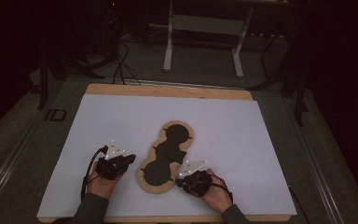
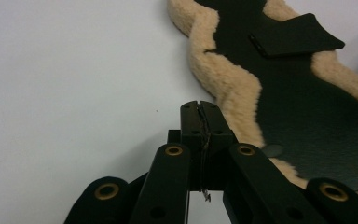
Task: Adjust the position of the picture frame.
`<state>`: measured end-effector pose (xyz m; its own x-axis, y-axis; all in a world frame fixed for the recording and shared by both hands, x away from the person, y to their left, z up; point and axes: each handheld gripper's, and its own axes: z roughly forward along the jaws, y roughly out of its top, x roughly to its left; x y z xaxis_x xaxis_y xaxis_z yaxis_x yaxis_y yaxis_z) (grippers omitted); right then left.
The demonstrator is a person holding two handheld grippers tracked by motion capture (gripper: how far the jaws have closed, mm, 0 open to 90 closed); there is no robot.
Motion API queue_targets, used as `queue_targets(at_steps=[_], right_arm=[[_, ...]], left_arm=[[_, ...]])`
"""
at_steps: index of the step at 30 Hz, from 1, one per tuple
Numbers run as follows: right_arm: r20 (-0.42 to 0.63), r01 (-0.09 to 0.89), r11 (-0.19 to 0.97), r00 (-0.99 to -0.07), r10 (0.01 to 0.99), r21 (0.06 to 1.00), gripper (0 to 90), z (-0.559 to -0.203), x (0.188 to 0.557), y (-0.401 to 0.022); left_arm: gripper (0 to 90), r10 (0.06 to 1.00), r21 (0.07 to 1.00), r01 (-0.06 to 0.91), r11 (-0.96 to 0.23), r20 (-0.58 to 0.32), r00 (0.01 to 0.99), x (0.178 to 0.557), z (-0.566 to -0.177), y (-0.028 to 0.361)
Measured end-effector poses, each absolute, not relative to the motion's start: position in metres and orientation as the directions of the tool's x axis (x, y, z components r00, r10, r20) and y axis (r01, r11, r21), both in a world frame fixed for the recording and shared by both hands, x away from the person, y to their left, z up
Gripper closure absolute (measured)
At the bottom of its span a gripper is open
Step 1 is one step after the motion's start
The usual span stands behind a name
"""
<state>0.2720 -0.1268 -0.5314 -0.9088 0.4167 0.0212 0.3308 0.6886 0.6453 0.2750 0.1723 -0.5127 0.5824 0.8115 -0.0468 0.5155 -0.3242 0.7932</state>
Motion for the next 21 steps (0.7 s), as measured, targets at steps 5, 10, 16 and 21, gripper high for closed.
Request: queue_targets(at_steps=[5,10,16,21], right_arm=[[0.029,0.330,0.683,-0.911,0.412,0.651,90.0,-0.532,0.274,-0.116],[0.028,0.323,0.685,-0.914,0.405,0.653,90.0,-0.532,0.276,-0.106],[0.027,0.317,0.685,-0.917,0.398,0.656,90.0,-0.533,0.280,-0.093],[0.033,0.320,0.680,-0.916,0.399,0.660,90.0,-0.533,0.283,-0.085]], left_arm=[[89.6,0.808,0.799,0.511,-0.318,-0.054,0.587,0.272,-0.512,0.174],[89.6,0.802,0.800,0.506,-0.322,-0.053,0.595,0.271,-0.511,0.174],[89.6,0.797,0.799,0.502,-0.331,-0.047,0.602,0.267,-0.510,0.174],[89.6,0.796,0.798,0.503,-0.331,-0.050,0.603,0.264,-0.510,0.177]])
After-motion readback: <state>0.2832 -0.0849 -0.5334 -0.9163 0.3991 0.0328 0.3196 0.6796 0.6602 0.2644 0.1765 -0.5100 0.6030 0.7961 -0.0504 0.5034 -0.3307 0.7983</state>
